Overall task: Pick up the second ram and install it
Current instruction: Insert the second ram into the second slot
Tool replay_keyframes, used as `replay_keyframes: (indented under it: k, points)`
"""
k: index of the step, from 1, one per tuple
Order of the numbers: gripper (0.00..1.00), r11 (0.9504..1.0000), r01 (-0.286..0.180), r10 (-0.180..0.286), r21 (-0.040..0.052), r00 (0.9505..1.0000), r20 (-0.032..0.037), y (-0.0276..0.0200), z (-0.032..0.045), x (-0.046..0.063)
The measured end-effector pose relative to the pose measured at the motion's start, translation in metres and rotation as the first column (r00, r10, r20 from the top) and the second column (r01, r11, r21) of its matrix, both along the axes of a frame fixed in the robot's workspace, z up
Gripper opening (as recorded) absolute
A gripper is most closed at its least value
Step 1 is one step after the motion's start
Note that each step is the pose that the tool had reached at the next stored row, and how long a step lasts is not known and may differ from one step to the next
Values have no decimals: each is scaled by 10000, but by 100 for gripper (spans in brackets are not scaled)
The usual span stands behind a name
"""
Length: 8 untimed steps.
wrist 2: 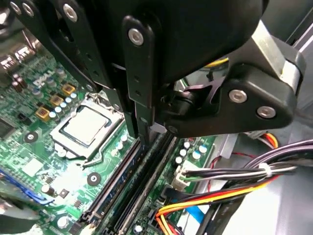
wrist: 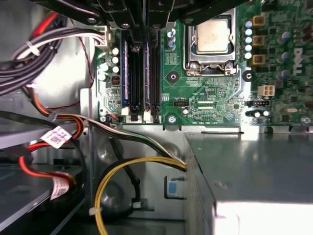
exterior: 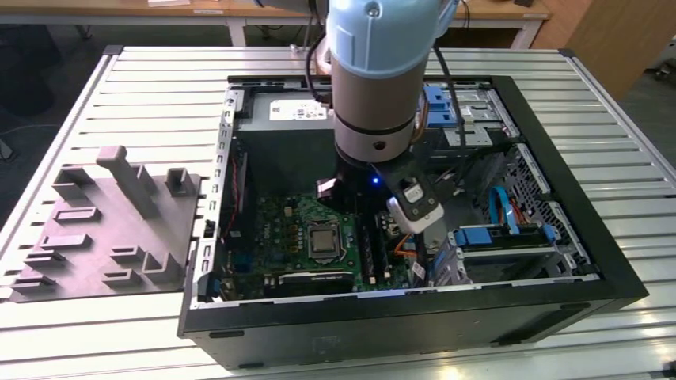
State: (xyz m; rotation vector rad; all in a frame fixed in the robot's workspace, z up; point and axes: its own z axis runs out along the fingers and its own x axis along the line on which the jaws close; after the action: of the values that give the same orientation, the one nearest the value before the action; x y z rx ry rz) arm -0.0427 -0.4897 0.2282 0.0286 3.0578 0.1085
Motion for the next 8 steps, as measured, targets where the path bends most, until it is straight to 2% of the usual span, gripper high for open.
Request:
replay_keyframes:
  k: [6, 8]
  points:
    - [18, 10000, 0, 0, 0, 10000, 0, 0, 157, 0]
    - [18, 10000, 0, 0, -1, 10000, 0, 0, 179, 0]
